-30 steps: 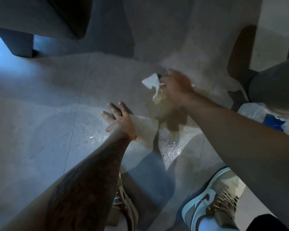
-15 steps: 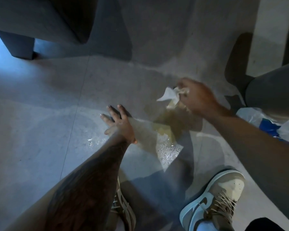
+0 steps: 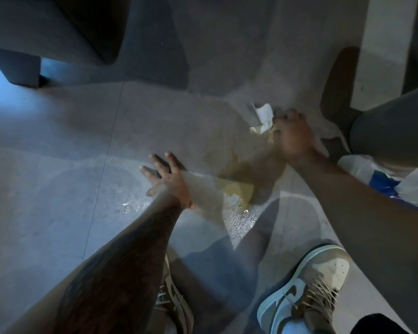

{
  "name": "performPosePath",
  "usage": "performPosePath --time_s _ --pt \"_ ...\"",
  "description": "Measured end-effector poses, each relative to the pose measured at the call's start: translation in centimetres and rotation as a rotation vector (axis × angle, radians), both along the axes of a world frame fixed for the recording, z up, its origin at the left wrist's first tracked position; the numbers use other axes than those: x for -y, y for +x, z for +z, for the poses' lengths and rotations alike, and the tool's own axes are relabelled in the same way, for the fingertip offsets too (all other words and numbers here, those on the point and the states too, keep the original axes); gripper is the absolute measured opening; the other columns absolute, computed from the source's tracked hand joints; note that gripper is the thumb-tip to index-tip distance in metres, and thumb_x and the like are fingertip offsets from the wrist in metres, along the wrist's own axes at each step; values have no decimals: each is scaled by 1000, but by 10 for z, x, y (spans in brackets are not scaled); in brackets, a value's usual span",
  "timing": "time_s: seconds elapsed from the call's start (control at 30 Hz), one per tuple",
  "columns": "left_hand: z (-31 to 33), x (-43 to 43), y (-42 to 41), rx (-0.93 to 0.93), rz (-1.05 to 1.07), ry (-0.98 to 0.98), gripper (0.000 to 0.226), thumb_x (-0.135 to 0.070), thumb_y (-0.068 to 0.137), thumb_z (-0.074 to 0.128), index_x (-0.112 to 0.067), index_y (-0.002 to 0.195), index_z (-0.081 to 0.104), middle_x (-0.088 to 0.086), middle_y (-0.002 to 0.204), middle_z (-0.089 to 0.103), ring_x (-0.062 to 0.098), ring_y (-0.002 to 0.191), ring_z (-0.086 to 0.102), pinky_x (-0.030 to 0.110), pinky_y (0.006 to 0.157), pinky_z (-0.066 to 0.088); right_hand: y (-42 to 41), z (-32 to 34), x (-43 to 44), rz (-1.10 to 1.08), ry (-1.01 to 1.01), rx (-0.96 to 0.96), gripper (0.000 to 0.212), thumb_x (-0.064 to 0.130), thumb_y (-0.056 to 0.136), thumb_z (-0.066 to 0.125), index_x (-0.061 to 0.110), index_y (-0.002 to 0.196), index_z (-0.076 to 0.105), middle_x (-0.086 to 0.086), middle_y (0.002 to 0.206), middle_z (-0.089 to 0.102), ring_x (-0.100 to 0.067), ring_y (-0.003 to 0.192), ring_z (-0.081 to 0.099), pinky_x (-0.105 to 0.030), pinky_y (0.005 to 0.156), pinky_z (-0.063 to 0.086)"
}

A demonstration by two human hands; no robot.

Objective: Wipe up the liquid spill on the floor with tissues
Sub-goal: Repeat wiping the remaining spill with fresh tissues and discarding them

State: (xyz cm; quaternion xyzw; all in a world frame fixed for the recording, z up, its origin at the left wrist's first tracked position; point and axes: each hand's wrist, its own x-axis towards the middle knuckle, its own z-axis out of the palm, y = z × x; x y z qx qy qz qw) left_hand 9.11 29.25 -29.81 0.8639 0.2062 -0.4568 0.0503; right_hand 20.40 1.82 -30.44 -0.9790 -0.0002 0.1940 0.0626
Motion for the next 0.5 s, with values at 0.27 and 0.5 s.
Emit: performPosePath --time_s 0.27,0.5 --pt "1 0 -1 5 1 8 157 -40 61 95 -20 152 -32 17 157 -40 52 146 -22 64 100 46 -72 5 -10 -27 234 -108 26 28 87 62 26 110 73 -4 114 61 -27 107 58 -28 82 43" --pt "3 0 -3 14 -10 7 157 -40 60 95 -19 152 -31 18 157 -38 52 146 -21 64 97 47 -25 25 36 -176 256 130 35 23 80 58 23 113 70 -13 116 64 -33 105 61 -37 90 48"
